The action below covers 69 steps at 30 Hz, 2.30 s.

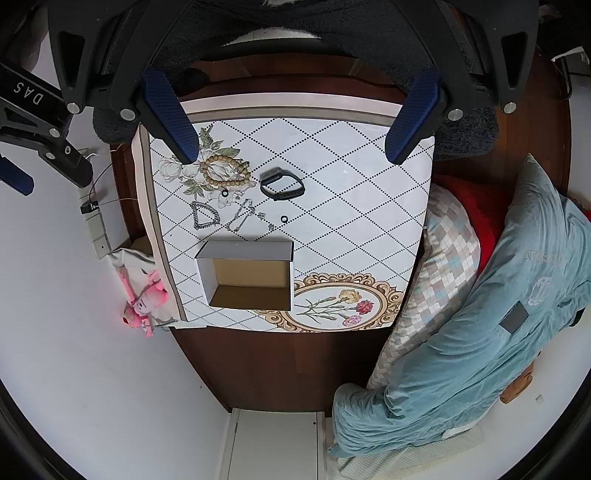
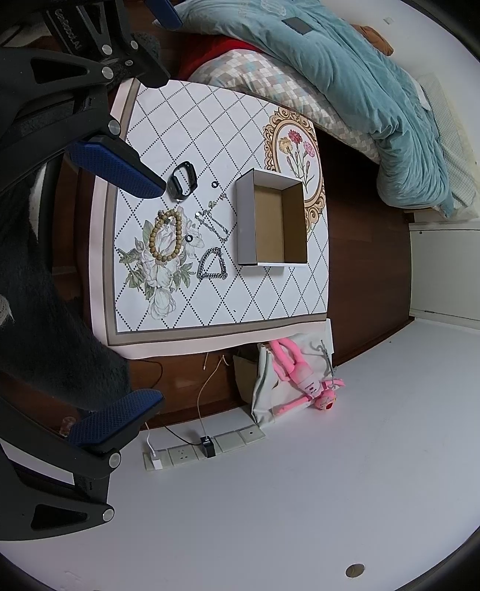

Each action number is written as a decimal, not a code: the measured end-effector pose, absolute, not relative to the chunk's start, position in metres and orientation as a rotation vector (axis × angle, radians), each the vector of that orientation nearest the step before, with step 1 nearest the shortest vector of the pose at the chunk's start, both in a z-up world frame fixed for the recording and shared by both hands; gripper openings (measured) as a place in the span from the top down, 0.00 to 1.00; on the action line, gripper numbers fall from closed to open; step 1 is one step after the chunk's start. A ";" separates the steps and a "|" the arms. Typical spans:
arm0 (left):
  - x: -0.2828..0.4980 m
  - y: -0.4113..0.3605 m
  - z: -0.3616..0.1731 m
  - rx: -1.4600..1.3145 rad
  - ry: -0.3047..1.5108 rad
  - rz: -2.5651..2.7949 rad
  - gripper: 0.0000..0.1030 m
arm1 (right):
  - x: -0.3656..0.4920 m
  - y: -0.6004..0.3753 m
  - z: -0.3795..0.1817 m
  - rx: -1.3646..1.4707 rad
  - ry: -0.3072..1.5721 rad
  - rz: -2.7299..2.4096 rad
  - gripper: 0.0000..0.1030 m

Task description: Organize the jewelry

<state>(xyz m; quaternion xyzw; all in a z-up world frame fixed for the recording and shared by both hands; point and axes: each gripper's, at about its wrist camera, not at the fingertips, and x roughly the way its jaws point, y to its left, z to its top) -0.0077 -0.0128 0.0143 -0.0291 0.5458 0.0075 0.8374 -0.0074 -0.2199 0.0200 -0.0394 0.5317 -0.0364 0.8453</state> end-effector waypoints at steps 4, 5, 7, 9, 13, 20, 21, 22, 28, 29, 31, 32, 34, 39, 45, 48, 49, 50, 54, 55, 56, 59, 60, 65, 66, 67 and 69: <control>-0.007 -0.013 0.014 -0.063 1.155 0.014 0.00 | -0.008 -0.220 0.020 -0.083 1.119 -0.076 0.00; -0.007 -0.013 0.015 -0.065 1.156 0.013 0.00 | -0.008 -0.219 0.020 -0.083 1.120 -0.077 0.00; -0.007 -0.012 0.017 -0.067 1.155 0.010 0.00 | -0.008 -0.219 0.020 -0.083 1.120 -0.076 0.00; -0.007 -0.012 0.018 -0.068 1.153 0.008 0.00 | -0.007 -0.221 0.021 -0.085 1.120 -0.076 0.00; -0.007 -0.010 0.020 -0.072 1.152 0.007 0.00 | -0.007 -0.221 0.022 -0.085 1.115 -0.077 0.00; 0.003 -0.007 0.008 -0.064 1.138 0.029 0.00 | -0.001 -0.227 0.023 -0.058 1.107 -0.081 0.00; 0.006 -0.006 0.004 -0.063 1.133 0.037 0.00 | 0.003 -0.230 0.019 -0.051 1.108 -0.082 0.00; 0.011 -0.004 -0.003 -0.061 1.125 0.047 0.00 | 0.007 -0.232 0.013 -0.044 1.108 -0.085 0.00; 0.038 0.002 -0.055 -0.027 1.155 0.074 0.00 | 0.032 -0.229 -0.046 -0.072 1.167 -0.104 0.00; 0.042 0.002 -0.063 -0.010 1.165 0.082 0.00 | 0.037 -0.228 -0.060 -0.072 1.183 -0.103 0.00; 0.050 0.004 -0.085 0.007 1.197 0.093 0.00 | 0.049 -0.227 -0.095 -0.056 1.236 -0.077 0.01; 0.053 0.005 -0.093 0.014 1.204 0.104 0.00 | 0.053 -0.226 -0.111 -0.042 1.257 -0.065 0.02; 0.059 0.008 -0.113 0.026 1.234 0.120 0.01 | 0.059 -0.225 -0.144 -0.016 1.324 -0.051 0.11; 0.067 0.010 -0.151 0.026 1.282 0.122 0.03 | 0.068 -0.221 -0.212 0.014 1.425 -0.052 0.20; 0.079 0.012 -0.189 -0.004 1.372 0.080 0.22 | 0.074 -0.215 -0.247 0.029 1.463 -0.054 0.30; 0.083 0.015 -0.201 -0.061 1.422 0.069 0.22 | 0.078 -0.211 -0.255 0.035 1.485 -0.037 0.40; 0.085 0.015 -0.204 -0.080 1.431 0.065 0.22 | 0.078 -0.209 -0.257 0.041 1.495 -0.027 0.43; 0.086 0.016 -0.207 -0.097 1.435 0.061 0.22 | 0.079 -0.207 -0.259 0.046 1.506 -0.022 0.45; 0.087 0.016 -0.215 -0.091 1.436 0.056 0.32 | 0.076 -0.200 -0.259 0.016 1.484 -0.025 0.47; 0.087 0.015 -0.219 -0.090 1.441 0.052 0.42 | 0.076 -0.200 -0.259 0.022 1.482 -0.026 0.47; 0.087 0.016 -0.222 -0.090 1.448 0.049 0.47 | 0.074 -0.198 -0.258 0.023 1.481 -0.027 0.47; 0.086 0.013 -0.230 -0.079 1.470 0.017 0.70 | 0.071 -0.199 -0.257 0.025 1.475 -0.037 0.53; 0.085 0.012 -0.232 -0.068 1.470 0.001 0.78 | 0.070 -0.200 -0.256 0.026 1.468 -0.038 0.61; 0.081 0.010 -0.233 0.003 1.440 -0.017 0.88 | 0.071 -0.214 -0.256 0.092 1.468 -0.051 0.90; 0.080 0.010 -0.233 0.007 1.434 -0.021 0.90 | 0.072 -0.216 -0.255 0.112 1.472 -0.051 0.91; 0.078 0.012 -0.232 0.007 1.431 -0.024 0.92 | 0.072 -0.217 -0.255 0.129 1.475 -0.048 0.91; 0.075 0.012 -0.228 0.007 1.430 -0.035 0.93 | 0.071 -0.219 -0.254 0.164 1.477 -0.038 0.91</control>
